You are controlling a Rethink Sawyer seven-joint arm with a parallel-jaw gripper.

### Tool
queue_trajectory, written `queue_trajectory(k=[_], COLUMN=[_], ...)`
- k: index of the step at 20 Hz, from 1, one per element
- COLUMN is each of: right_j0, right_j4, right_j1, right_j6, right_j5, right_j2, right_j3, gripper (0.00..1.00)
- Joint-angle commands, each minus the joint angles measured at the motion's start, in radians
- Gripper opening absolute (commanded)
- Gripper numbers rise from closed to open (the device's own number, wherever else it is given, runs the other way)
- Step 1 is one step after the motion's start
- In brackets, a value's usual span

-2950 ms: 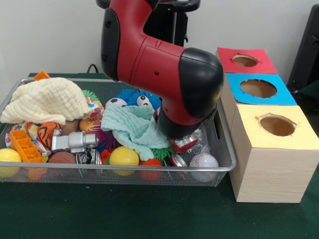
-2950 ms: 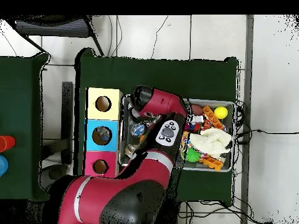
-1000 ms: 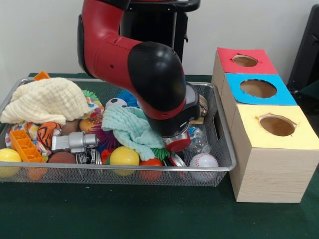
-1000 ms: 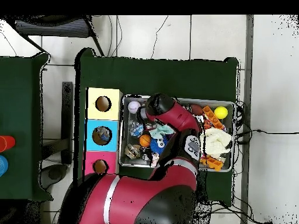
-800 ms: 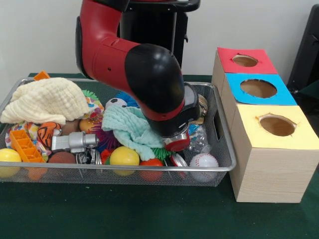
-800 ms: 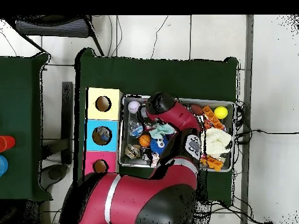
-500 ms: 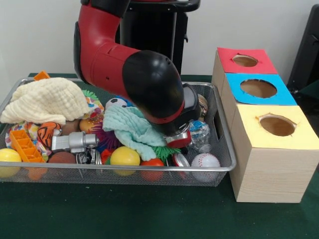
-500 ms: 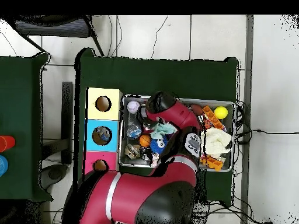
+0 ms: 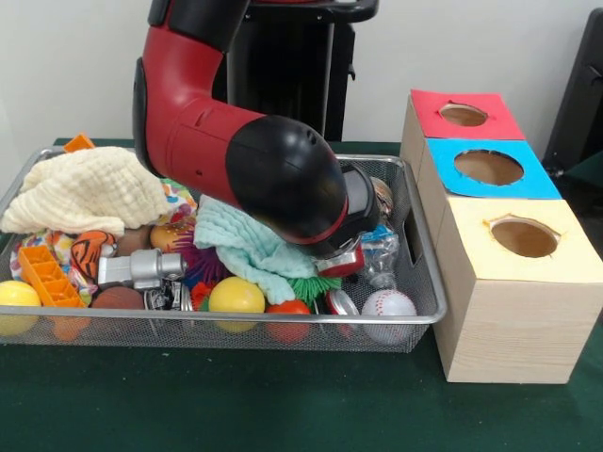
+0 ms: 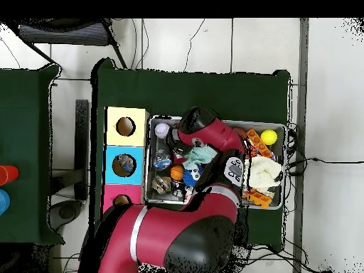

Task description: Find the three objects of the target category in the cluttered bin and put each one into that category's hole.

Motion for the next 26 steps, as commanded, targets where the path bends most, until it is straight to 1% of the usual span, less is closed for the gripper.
queue_trajectory(k=[1, 2, 4, 5, 7, 12, 16, 18, 20, 21, 22, 26], right_j0=[0.028, 0.024, 0.019, 0.012, 0.015, 0.021, 0.009, 0.004, -0.003, -0.004, -0.009, -0.015], right_j4=[0.039, 0.062, 0.094, 0.119, 0.132, 0.112, 0.137, 0.151, 0.15, 0.147, 0.14, 0.142], right_j1=[0.075, 0.069, 0.052, 0.039, 0.019, 0.024, 0.004, -0.006, 0.002, 0.005, 0.025, 0.028], right_j6=[0.263, 0.24, 0.16, 0.142, 0.152, 0.239, 0.268, 0.257, 0.245, 0.24, 0.242, 0.235], right_j5=[0.069, 0.0, -0.158, -0.187, -0.188, -0.04, 0.049, 0.061, 0.073, 0.075, 0.088, 0.104], right_j2=[0.131, 0.148, 0.18, 0.201, 0.2, 0.164, 0.192, 0.208, 0.213, 0.212, 0.214, 0.224], right_j3=[-0.01, 0.006, 0.057, 0.084, 0.106, 0.07, 0.085, 0.1, 0.096, 0.093, 0.068, 0.064], gripper=[1.0, 1.0, 1.0, 1.0, 1.0, 1.0, 1.0, 1.0, 1.0, 1.0, 1.0, 1.0])
